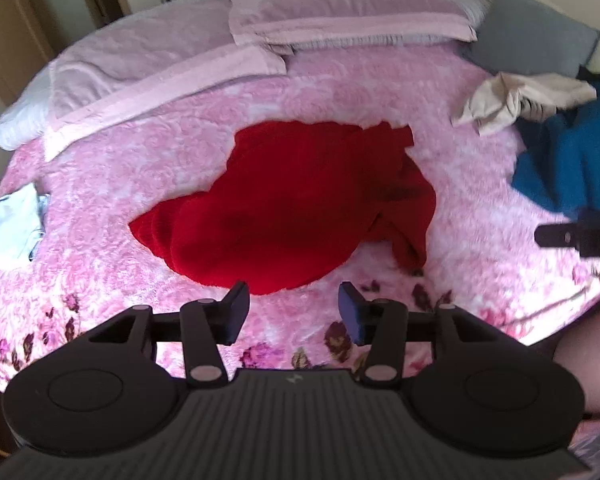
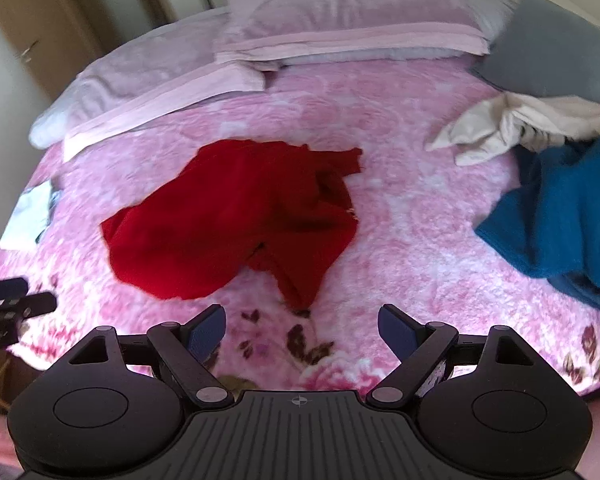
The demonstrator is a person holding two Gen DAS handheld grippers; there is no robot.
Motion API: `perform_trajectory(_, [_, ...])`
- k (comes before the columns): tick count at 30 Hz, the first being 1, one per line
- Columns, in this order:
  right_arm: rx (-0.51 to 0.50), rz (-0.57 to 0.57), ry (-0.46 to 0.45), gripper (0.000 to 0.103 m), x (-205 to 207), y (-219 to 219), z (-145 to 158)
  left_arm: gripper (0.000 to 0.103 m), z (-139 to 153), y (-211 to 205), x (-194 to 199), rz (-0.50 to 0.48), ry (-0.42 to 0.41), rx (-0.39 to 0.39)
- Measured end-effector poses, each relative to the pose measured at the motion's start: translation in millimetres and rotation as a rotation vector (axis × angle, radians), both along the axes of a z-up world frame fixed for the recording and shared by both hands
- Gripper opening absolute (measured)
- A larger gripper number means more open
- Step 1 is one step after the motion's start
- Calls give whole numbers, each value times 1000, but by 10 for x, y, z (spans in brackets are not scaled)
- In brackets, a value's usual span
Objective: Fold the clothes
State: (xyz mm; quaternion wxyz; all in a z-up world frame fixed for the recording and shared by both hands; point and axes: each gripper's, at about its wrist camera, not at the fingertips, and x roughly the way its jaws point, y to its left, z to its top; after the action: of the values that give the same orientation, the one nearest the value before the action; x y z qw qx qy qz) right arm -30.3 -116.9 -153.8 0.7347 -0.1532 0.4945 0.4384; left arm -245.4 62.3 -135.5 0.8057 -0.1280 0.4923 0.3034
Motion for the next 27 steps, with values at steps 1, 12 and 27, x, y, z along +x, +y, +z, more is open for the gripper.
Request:
perform_trajectory(1, [-10,-16,6,86,3,9,-67,47,-72,46,-18,-4,6,-14])
perform_trajectory(12, [-134,-116,35,86,256,-45,-726,48,-974,90,222,-37,-2,-201])
perform_trajectory(27, [-208,-162,70,86,1294,-159,-1710,49,-2343,-219,1268,14,-130,-324])
